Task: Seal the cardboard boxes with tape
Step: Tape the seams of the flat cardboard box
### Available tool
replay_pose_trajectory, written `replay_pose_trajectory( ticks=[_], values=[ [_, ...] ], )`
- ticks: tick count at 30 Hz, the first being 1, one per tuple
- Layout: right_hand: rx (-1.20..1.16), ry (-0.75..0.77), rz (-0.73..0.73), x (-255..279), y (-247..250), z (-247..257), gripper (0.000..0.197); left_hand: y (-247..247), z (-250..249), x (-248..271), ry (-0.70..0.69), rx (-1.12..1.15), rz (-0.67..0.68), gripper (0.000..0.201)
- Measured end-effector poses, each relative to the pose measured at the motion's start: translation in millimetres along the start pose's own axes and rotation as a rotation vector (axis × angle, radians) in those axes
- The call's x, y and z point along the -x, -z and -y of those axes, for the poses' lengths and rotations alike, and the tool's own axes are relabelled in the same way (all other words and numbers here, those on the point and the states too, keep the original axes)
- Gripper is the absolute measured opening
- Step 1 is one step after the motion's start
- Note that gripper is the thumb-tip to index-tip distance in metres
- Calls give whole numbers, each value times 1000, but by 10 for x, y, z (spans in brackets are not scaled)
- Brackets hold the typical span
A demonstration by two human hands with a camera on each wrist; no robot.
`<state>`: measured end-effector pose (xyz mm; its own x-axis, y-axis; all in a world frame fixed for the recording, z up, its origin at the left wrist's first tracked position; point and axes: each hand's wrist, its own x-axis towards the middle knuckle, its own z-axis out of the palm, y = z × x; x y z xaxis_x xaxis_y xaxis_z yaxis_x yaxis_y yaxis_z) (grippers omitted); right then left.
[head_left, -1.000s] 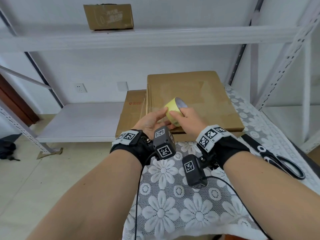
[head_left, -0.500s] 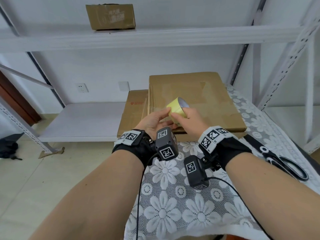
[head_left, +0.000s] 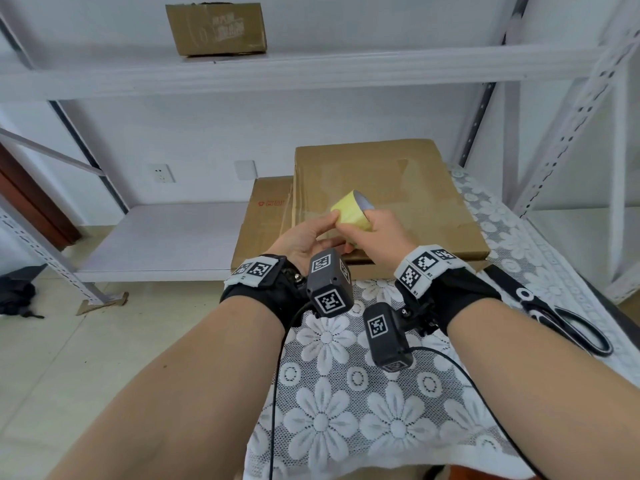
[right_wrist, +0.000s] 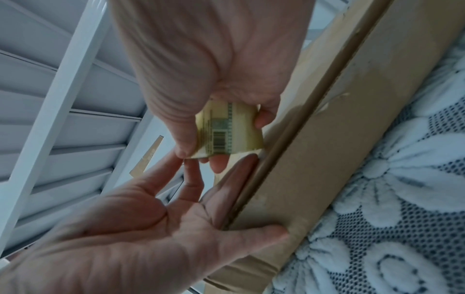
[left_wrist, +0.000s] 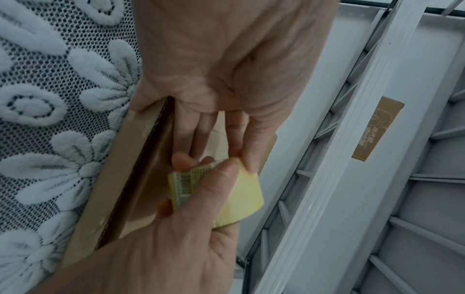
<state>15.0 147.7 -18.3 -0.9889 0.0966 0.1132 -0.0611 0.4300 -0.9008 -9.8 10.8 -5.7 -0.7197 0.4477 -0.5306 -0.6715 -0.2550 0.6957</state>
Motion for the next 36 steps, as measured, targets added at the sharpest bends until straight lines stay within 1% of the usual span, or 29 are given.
replay_pose_trajectory(
  ticks=[3, 7, 9, 13, 15, 19, 24, 28, 33, 36],
  values=[
    [-12, 1, 9, 5, 10, -18, 28, -1, -6, -12, -1, -5, -12, 18],
    [-26, -18, -47, 32, -15, 6, 33, -16, -9, -1, 0, -33, -21, 18],
    [12, -7, -58, 32, -22, 26, 32, -6, -4, -9, 0, -18, -19, 19],
    [58, 21, -36, 15, -10, 26, 26, 18, 11, -24, -12, -9, -20, 20],
    [77, 14, -22, 4, 3, 8, 25, 26, 13, -32, -6, 0, -16, 20],
    [57, 15, -21, 13, 9, -3, 26, 26, -2, -45, 4, -7, -24, 26],
    [9, -21, -76, 42, -19, 27, 31, -4, 4, -19, 11, 16, -20, 19],
    [36, 12, -40, 34, 7, 45, 27, 6, 15, -32, -12, 1, -28, 16],
    [51, 19, 2, 19, 41, -6, 29, 18, 22, -47, -13, -7, -52, 24],
    [24, 6, -19, 42, 39, 12, 32, -1, 11, -28, -4, -10, -42, 34]
  ],
)
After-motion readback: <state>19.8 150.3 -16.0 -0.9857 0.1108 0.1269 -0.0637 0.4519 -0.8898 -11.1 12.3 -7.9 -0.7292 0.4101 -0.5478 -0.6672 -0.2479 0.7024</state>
